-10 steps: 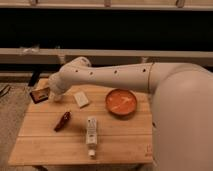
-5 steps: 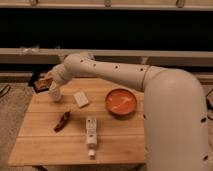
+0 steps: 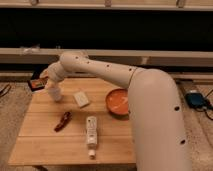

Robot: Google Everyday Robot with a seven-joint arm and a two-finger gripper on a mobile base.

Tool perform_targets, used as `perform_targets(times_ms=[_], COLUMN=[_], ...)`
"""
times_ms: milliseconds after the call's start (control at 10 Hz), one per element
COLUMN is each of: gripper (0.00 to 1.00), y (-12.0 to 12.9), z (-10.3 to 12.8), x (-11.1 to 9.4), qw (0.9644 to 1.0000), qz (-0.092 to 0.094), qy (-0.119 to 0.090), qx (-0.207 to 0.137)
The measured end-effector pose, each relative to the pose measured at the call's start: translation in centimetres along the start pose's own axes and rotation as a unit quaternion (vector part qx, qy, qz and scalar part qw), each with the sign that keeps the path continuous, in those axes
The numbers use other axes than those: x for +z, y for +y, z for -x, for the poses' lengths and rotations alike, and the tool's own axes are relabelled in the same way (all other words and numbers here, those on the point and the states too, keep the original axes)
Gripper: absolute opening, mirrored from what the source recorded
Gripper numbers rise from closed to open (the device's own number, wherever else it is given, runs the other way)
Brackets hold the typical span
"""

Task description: Place the eraser in the ceramic cup

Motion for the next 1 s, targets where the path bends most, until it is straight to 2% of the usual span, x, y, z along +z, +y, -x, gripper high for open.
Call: perform_targets(times_ms=[500, 1000], gripper=[0.00, 0.00], y=[0.7, -1.1], z=[-1.9, -3.4], x=[1.3, 1.8], qw=[0.9996, 0.9991], qz=[-0.003, -0.019], qy=[-0.006, -0.007], qx=[0.028, 0.036])
